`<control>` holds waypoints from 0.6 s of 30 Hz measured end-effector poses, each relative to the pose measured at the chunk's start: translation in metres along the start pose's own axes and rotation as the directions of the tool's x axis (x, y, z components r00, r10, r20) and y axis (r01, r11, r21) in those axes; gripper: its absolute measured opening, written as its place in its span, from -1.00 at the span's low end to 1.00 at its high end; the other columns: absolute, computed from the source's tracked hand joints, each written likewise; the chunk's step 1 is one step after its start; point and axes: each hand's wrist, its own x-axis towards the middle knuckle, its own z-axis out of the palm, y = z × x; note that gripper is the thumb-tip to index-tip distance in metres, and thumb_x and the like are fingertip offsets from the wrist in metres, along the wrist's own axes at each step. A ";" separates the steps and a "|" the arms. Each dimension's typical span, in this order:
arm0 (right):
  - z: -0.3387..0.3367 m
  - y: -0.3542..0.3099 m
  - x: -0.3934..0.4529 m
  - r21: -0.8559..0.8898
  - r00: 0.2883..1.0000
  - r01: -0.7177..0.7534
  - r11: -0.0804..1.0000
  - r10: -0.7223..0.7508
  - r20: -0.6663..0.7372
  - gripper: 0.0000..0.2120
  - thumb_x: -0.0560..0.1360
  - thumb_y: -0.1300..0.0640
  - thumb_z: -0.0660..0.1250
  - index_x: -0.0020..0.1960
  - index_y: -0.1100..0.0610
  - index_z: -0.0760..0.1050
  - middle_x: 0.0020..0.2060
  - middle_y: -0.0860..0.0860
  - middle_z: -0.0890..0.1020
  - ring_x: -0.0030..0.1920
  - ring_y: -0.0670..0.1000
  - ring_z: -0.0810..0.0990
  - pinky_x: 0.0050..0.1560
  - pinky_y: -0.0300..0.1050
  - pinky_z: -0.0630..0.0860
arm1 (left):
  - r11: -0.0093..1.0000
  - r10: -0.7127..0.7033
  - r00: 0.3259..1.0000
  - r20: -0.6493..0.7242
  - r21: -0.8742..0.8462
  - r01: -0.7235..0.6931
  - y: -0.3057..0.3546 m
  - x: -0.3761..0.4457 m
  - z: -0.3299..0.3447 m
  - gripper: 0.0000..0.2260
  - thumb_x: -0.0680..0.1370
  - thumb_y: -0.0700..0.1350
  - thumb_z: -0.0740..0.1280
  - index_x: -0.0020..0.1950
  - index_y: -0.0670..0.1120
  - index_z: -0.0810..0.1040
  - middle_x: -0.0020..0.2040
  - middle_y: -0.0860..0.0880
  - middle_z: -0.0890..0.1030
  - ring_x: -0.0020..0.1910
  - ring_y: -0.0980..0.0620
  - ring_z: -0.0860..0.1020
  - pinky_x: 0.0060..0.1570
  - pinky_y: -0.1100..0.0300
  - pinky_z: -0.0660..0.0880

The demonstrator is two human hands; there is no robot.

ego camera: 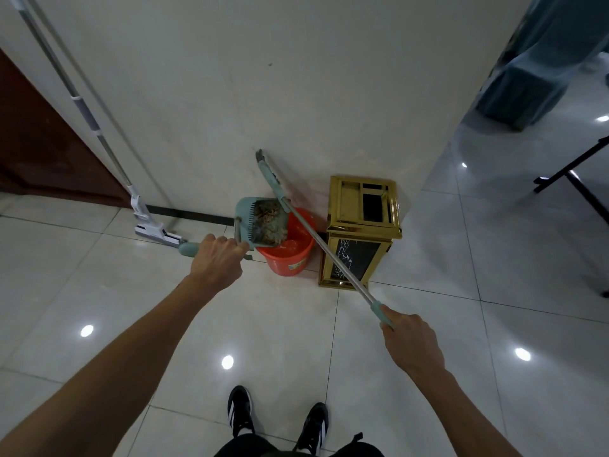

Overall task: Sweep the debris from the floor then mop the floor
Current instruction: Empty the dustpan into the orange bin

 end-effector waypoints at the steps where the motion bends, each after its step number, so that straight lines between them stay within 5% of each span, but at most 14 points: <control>1: 0.000 -0.001 0.001 0.001 1.000 -0.001 1.000 0.001 -0.001 -0.59 0.62 0.00 0.26 0.47 -0.08 0.37 -0.35 -0.18 0.46 -0.45 -0.15 0.48 -0.43 -0.41 0.32 | 1.000 0.007 1.000 0.004 0.008 -0.007 0.001 0.000 0.001 -0.71 0.50 -0.13 0.29 0.21 0.02 0.56 -0.04 -0.02 0.69 -0.09 -0.03 0.62 -0.06 0.05 0.42; 18: 0.005 -0.013 0.005 -0.002 1.000 -0.024 1.000 0.024 0.011 -0.58 0.63 -0.01 0.25 0.48 -0.07 0.36 -0.29 -0.12 0.54 -0.41 -0.14 0.52 -0.31 -0.31 0.56 | 0.986 0.158 0.987 0.014 0.048 -0.158 0.001 -0.002 0.006 -0.78 0.47 -0.16 0.33 0.11 -0.05 0.58 -0.07 -0.05 0.68 -0.13 -0.06 0.62 -0.08 0.02 0.42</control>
